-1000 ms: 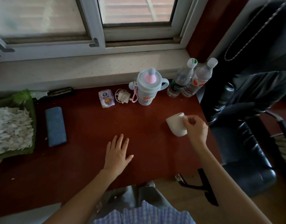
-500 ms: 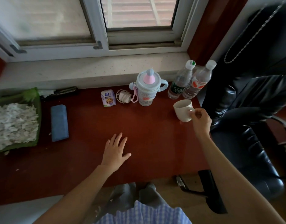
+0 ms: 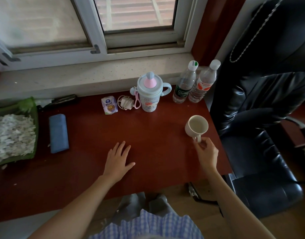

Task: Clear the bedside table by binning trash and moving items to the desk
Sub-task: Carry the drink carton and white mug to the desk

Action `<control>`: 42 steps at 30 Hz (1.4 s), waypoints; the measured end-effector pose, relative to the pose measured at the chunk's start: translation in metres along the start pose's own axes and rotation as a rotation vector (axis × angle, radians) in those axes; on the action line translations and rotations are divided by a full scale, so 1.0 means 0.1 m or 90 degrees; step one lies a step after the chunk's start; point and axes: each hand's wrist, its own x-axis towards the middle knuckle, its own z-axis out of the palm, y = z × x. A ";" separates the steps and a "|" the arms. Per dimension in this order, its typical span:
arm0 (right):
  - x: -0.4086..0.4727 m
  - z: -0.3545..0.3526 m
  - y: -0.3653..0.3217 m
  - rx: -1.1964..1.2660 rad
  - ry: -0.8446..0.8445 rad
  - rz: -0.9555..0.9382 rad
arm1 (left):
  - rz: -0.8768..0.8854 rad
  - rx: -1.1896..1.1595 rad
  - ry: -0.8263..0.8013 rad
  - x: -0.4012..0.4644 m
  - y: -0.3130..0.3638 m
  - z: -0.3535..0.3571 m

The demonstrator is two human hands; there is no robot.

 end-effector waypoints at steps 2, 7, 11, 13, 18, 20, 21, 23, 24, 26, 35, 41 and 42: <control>-0.03 -0.01 0.01 0.000 0.008 0.006 | -0.001 0.002 -0.004 0.00 0.01 0.00; -0.06 -0.05 0.05 0.004 0.018 0.015 | -0.003 0.010 -0.014 -0.01 0.02 -0.01; -0.03 -0.04 0.04 0.009 0.036 0.038 | -0.005 0.032 -0.028 -0.01 0.03 -0.01; 0.01 -0.01 0.02 0.017 0.048 0.045 | -0.007 0.030 -0.031 0.00 0.04 -0.01; 0.17 0.01 -0.02 0.021 0.077 0.035 | 0.000 0.024 -0.028 -0.01 0.03 -0.02; 0.24 0.00 -0.05 0.018 0.084 0.032 | -0.001 0.035 -0.028 0.00 0.03 -0.01; 0.28 0.00 -0.06 0.016 0.084 0.032 | -0.001 0.039 -0.026 0.00 0.04 -0.01; 0.36 0.01 -0.10 0.013 0.082 0.032 | 0.001 0.028 -0.019 0.00 0.03 -0.01; 0.40 0.01 -0.12 0.015 0.080 0.033 | 0.001 0.023 -0.016 0.00 0.03 0.00; 0.48 0.03 -0.17 0.017 0.075 0.040 | 0.001 0.024 -0.014 0.00 0.02 0.00; 0.74 0.11 -0.33 -0.010 0.071 0.063 | 0.007 0.014 -0.009 0.00 0.02 -0.01; 0.79 0.11 -0.30 -0.070 0.051 0.063 | 0.011 0.010 -0.001 0.00 0.01 -0.01; 0.79 0.11 -0.29 -0.074 0.038 0.067 | 0.012 0.010 0.000 0.00 0.01 -0.01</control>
